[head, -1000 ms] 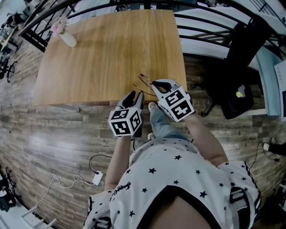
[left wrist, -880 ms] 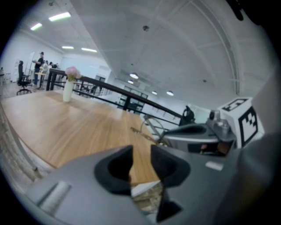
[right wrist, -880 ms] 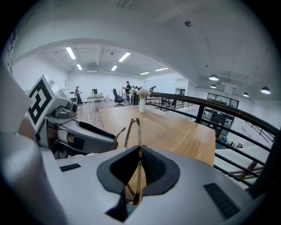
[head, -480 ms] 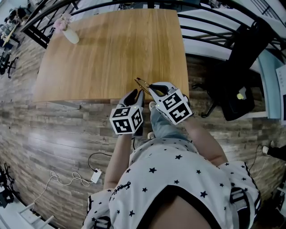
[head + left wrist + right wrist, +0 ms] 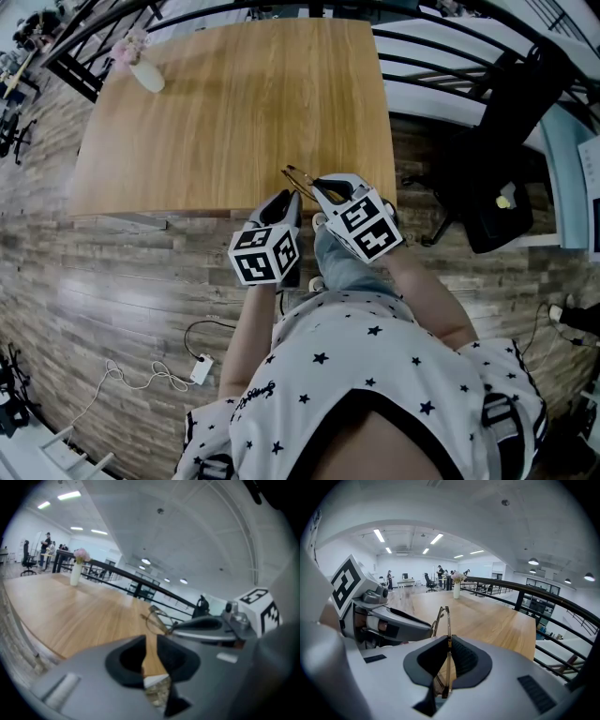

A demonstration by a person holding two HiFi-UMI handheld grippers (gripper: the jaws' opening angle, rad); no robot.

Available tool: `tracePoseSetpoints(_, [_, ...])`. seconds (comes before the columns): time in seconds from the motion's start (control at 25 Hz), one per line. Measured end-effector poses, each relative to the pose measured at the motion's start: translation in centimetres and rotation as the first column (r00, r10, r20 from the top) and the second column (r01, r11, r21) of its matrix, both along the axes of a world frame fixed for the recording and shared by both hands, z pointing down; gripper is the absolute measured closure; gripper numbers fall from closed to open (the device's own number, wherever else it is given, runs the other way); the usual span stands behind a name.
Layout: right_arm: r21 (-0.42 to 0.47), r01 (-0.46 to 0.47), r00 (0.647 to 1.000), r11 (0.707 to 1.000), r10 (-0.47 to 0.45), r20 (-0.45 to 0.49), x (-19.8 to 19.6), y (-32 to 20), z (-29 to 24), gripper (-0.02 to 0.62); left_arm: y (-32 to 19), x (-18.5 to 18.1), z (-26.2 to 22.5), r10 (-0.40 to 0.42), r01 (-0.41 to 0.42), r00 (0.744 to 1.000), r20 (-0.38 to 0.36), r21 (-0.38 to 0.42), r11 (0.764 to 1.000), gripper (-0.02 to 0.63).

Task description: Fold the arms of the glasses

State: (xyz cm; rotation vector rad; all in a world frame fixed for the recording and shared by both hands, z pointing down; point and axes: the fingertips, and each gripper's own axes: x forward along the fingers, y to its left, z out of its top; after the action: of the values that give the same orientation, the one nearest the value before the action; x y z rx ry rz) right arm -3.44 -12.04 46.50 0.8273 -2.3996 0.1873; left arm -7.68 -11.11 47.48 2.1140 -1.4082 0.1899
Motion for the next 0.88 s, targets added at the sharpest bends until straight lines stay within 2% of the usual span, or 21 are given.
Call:
tracePoseSetpoints(0.44, [0.002,-0.009,1.0,1.0,0.009,-0.019,0.5,-3.4,1.4,0.563,-1.7,-1.0,1.5,-0.044,0.044,0.999,-0.008,-0.035,0.998,0.577])
tracePoseSetpoints(0.6, [-0.004,-0.013,0.998,1.0,0.013,-0.057,0.8,-5.2,2.4,0.563,-2.7,-1.4,2.0,-0.057,0.056,0.998,-0.012,-0.049,0.997,0.597])
tracePoseSetpoints(0.88, [-0.025,-0.029,0.996,0.999,0.026,-0.09,1.6,-8.3,4.1,0.563,-4.2,-1.5,2.9,-0.058,0.057,0.998,-0.009,-0.076,0.995,0.6])
